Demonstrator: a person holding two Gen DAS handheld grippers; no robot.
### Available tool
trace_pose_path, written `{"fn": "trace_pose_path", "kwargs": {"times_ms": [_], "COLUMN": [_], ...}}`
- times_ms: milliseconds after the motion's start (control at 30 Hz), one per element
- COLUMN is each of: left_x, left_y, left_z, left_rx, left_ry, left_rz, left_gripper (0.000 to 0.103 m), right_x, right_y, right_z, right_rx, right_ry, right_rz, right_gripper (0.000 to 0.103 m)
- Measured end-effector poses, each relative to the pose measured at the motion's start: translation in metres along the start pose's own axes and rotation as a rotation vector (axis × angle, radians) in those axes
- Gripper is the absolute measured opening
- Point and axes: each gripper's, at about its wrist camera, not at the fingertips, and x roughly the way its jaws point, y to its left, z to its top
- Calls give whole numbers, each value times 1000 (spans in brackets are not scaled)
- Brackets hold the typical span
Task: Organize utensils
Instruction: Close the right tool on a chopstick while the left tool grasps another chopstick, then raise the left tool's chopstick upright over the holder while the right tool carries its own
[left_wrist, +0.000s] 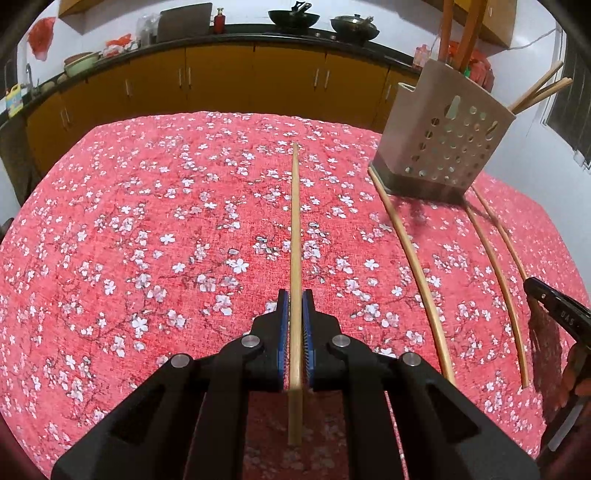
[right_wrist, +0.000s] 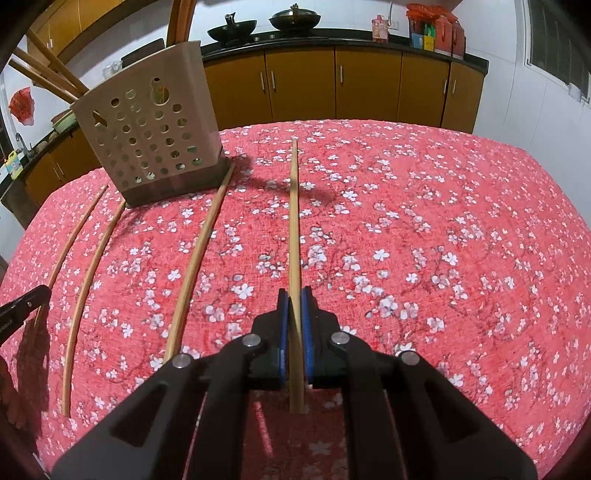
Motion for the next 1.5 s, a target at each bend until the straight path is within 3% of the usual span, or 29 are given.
{"fn": "trace_pose_path", "kwargs": {"times_ms": [533,933,1167,1500], "left_x": [-3,-8,-33,-100], "left_y": [0,-10,-8,-13], "left_z": [-1,-7,5,41], "left_rx": [-15,40,32,14], "left_ry": [-2,2,-62,-274], "left_rz": [-6,31,9,-37], "left_gripper": [9,8,7,7], "right_x": [-2,-10,-57,-115], "right_y": [1,-1,-4,-3], "right_z": [-1,-8,8,36], "right_rx": [8,27,37,36], "right_ry": [0,-7,-146,-354], "right_rz": [3,13,36,54], "right_gripper": [9,8,8,8]}}
